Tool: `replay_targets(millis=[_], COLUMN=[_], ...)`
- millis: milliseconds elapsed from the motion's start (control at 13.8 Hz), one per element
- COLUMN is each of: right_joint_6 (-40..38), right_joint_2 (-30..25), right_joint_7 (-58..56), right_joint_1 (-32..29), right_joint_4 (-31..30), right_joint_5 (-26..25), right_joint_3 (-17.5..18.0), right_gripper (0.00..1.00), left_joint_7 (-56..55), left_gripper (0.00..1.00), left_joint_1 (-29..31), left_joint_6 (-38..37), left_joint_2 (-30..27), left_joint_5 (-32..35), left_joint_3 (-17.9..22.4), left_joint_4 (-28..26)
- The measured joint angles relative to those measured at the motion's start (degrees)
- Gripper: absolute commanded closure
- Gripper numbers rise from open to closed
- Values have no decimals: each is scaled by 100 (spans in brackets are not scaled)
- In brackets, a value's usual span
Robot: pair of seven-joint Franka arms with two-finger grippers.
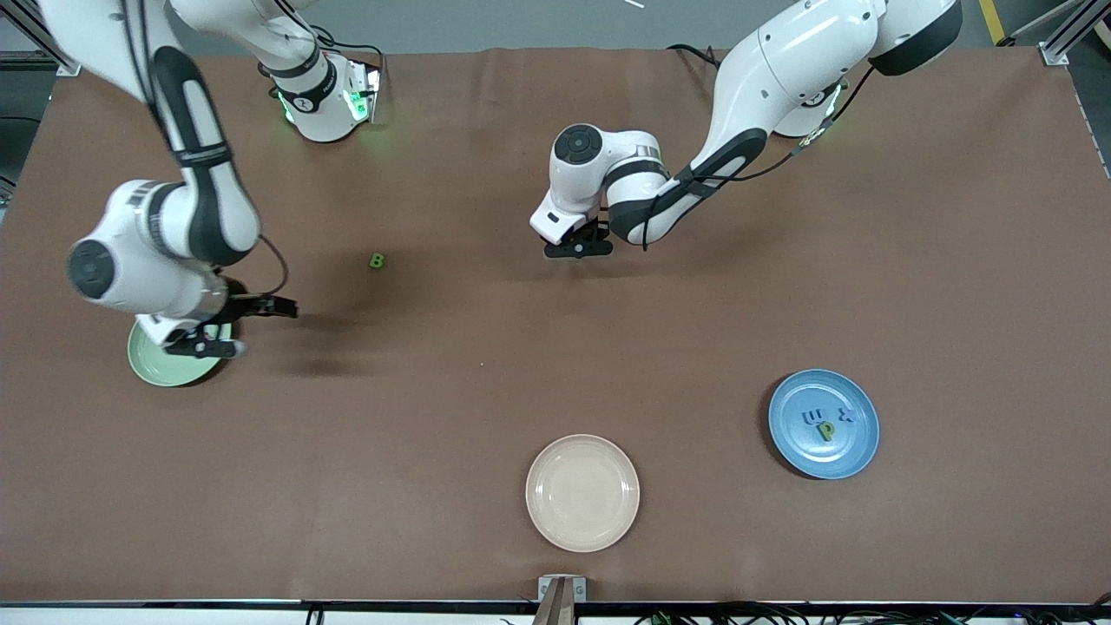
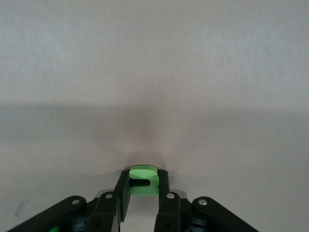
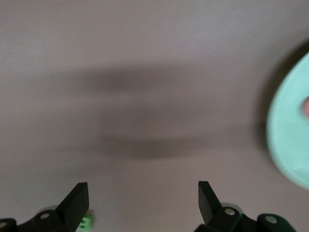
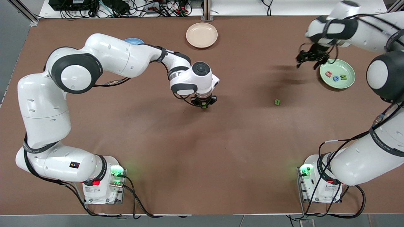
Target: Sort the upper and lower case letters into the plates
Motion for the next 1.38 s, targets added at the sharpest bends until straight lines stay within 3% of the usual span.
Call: replay_targets(millis=[363,581,1161,1234,1379], right_joint_6=[1365,2196,2333,2333,2334], right_joint_2=[-320,-333,-354,-354,-354], right_joint_7=[1641,1995,2386,2462,2492], right_joint_1=[1214,1569,1903,1989,2076], right_joint_4=[-1183,-1815,-2261,-2281,-2304], right_joint_5=[1,1,1,1,1], right_joint_3=[16,21,14,16,18], right_gripper=[0,0,29,30,32], left_joint_7=[25,460,2965,3264,3547], left_gripper=[100,100,97,78,15], left_joint_1=[905,1633,3698,3915,4176], left_joint_6=[-138,-960,-1225,-1223,-1217], left_joint_2=[-454,-741,-690,-640,-502], left_joint_5=[41,327,365,365,365], left_joint_3=[62,99,171,174,184], left_joint_4=[374,751,1320,1344,1445])
